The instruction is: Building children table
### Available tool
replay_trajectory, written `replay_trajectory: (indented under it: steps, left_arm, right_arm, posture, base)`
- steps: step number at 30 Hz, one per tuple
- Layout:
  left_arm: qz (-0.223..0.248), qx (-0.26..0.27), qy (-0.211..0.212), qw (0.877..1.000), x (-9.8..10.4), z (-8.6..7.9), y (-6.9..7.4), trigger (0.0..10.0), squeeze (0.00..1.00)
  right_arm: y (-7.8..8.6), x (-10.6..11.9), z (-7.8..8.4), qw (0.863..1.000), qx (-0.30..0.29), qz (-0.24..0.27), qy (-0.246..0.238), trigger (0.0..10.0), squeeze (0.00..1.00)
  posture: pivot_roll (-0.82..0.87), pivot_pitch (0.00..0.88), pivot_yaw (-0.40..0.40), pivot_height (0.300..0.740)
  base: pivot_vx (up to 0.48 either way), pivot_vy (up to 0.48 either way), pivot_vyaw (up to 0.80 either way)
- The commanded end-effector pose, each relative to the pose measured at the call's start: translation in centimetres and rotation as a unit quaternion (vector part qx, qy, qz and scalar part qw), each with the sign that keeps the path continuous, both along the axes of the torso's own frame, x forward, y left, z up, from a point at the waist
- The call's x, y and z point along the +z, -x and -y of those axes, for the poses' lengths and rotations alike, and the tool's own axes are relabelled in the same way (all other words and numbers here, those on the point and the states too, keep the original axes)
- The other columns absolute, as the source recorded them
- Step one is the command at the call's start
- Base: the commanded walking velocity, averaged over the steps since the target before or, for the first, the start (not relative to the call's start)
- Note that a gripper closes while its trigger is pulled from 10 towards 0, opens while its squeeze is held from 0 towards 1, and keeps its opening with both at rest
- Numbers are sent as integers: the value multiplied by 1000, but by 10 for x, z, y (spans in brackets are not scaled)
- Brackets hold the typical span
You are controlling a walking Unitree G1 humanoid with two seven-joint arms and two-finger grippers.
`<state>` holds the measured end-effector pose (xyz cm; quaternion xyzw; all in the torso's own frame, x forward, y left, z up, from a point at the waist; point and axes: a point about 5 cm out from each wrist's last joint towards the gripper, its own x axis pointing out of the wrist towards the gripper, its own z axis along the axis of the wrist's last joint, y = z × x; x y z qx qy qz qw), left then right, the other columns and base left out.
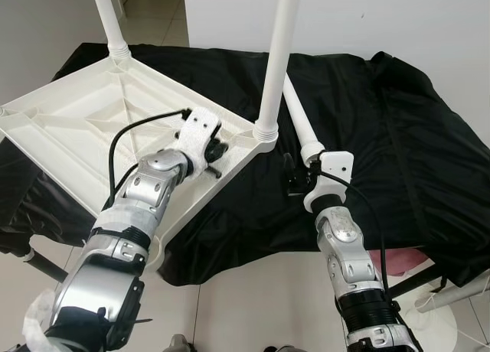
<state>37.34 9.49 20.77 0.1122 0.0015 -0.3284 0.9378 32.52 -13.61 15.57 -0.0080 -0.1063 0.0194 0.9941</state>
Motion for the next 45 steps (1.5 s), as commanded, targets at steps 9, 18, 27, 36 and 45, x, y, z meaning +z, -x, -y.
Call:
replay_trajectory:
  steps: [9, 18, 27, 36, 45]
  left_arm:
    - [51, -17, 77, 996, 28, 1, 14, 10000, 0]
    - [75, 21, 63, 995, 20, 9, 20, 10000, 0]
    - [85, -9, 64, 994, 27, 20, 21, 10000, 0]
    - [86, -37, 74, 993, 37, 34, 20, 10000, 0]
    - [91, -30, 93, 991, 53, 37, 23, 10000, 0]
  right_arm:
    - [-13, 11, 15, 999, -30, 17, 3, 10000, 0]
    - [-26, 14, 44, 997, -80, -3, -13, 10000, 0]
    - [-36, 17, 48, 998, -57, -10, -29, 10000, 0]
    - [-49, 24, 41, 1000, -6, -9, -19, 10000, 894]
    - [-57, 30, 48, 1000, -6, -17, 3, 10000, 0]
  posture:
    - [-22, 32, -13, 740]
    - [-5, 16, -27, 740]
    - [-3, 20, -27, 740]
    - [-1, 82, -24, 740]
    - [30, 233, -28, 740]
  base:
    - [0, 0, 0]
    - [0, 0, 0]
    - [0, 0, 0]
    - [0, 0, 0]
    - [0, 0, 0]
